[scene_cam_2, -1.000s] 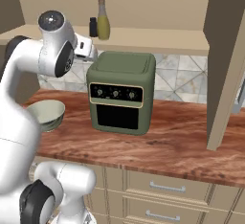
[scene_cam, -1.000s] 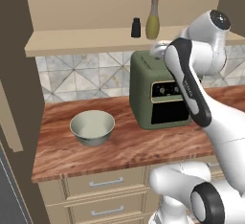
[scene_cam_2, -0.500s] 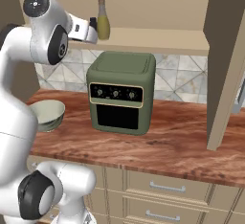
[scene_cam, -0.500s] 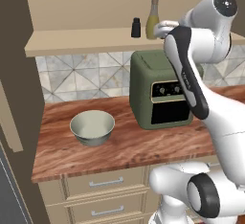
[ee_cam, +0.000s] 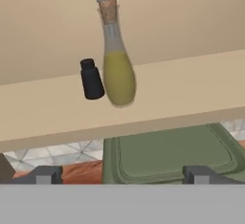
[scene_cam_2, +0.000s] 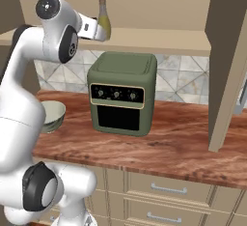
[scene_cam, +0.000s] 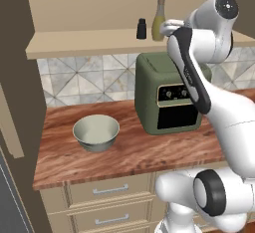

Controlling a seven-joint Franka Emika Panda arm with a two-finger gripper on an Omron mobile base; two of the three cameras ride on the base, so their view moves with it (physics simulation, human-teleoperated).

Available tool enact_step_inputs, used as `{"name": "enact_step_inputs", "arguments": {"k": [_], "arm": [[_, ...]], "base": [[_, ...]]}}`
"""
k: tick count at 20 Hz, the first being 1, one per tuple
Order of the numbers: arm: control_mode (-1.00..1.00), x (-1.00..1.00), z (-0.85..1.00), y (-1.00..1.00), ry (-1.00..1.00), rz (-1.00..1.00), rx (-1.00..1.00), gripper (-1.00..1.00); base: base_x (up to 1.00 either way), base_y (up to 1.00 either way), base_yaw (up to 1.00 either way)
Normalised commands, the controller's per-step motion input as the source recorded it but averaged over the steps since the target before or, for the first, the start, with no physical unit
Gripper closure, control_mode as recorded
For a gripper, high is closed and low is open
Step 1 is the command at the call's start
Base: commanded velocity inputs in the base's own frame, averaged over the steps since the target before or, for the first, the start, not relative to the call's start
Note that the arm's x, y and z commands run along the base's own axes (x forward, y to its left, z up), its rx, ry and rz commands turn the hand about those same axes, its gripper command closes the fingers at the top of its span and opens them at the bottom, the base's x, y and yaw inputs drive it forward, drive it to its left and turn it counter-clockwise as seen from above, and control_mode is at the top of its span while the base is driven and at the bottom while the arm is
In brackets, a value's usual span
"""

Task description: Retrieve the bottle and the shaker from the cabinet and place them next to the mixing bowl on the counter. Then add garlic from the fridge to the mixing bowl.

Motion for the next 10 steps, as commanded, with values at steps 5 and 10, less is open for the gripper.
{"name": "enact_step_inputs", "arguments": {"k": [5,10], "arm": [[-1.0,0.41,0.0,-0.04,0.0,0.0,0.0,-1.0],[-1.0,0.26,0.01,0.0,0.0,0.01,-0.01,-1.0]], "base": [[0.0,0.0,0.0],[0.0,0.0,0.0]]}}
